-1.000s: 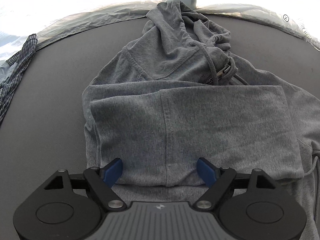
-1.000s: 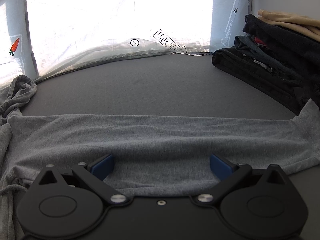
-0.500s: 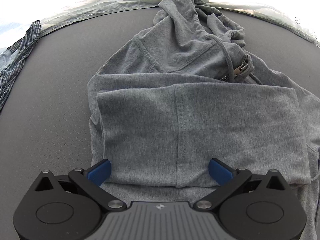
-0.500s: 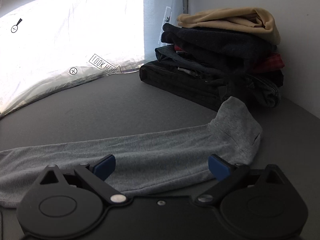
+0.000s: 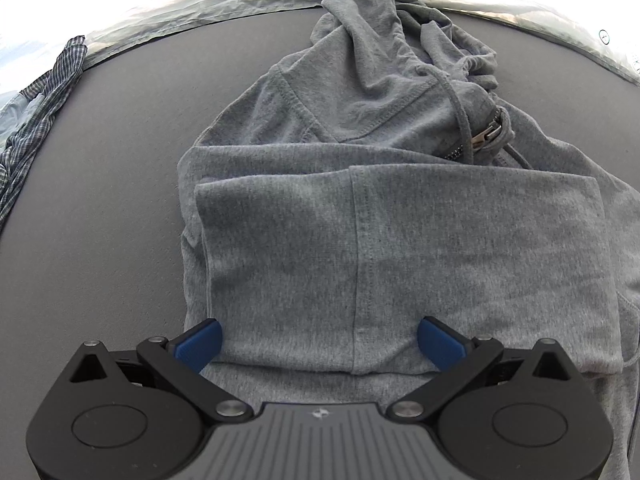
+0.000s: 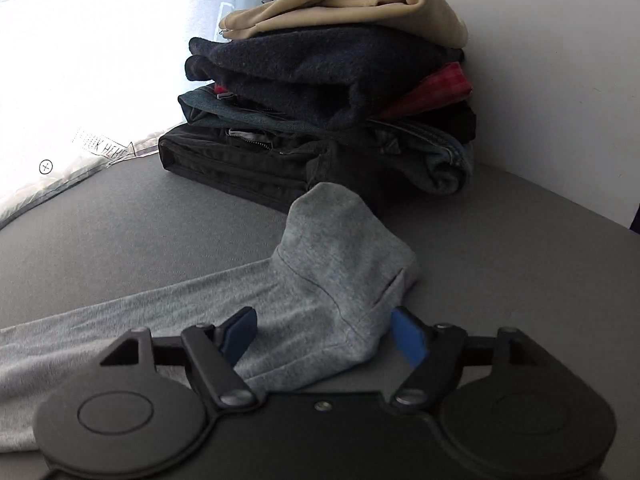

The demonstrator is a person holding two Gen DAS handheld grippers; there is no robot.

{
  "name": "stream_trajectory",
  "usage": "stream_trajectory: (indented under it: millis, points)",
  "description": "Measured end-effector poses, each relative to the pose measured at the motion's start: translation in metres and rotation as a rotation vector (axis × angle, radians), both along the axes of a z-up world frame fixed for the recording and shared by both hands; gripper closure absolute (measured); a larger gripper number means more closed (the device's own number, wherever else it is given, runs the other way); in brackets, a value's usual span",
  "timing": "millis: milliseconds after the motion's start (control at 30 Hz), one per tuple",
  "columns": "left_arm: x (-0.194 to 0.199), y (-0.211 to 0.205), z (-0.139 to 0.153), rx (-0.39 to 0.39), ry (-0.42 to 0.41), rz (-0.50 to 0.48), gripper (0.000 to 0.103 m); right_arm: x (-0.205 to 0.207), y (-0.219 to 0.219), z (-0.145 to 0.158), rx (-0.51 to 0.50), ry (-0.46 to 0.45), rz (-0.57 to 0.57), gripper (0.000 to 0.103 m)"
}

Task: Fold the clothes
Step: 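Grasp the loose sleeve cuff with the right gripper, then lift the sleeve with the right gripper, lay it across the body, open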

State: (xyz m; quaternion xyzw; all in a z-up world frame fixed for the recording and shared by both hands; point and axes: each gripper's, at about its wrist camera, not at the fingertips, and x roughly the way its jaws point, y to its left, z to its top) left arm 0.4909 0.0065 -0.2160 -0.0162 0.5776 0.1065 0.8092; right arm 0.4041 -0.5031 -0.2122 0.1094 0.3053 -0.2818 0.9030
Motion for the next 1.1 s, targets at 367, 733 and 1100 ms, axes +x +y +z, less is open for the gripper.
stream_trajectory:
  millis: [367,733,1100]
  points:
    - [-0.003,0.000,0.000,-0.014,-0.010,0.000,0.000,0.001,-0.016,0.011,0.087,0.004,-0.044,0.091]
    - [-0.019,0.006,-0.001,-0.024,-0.084,-0.029,0.000,-0.007,0.020,0.048,0.439,-0.231,0.102,0.092]
    - [-0.018,0.013,-0.002,-0.041,-0.092,-0.067,0.000,0.012,0.135,0.062,1.037,-0.393,0.329,0.092]
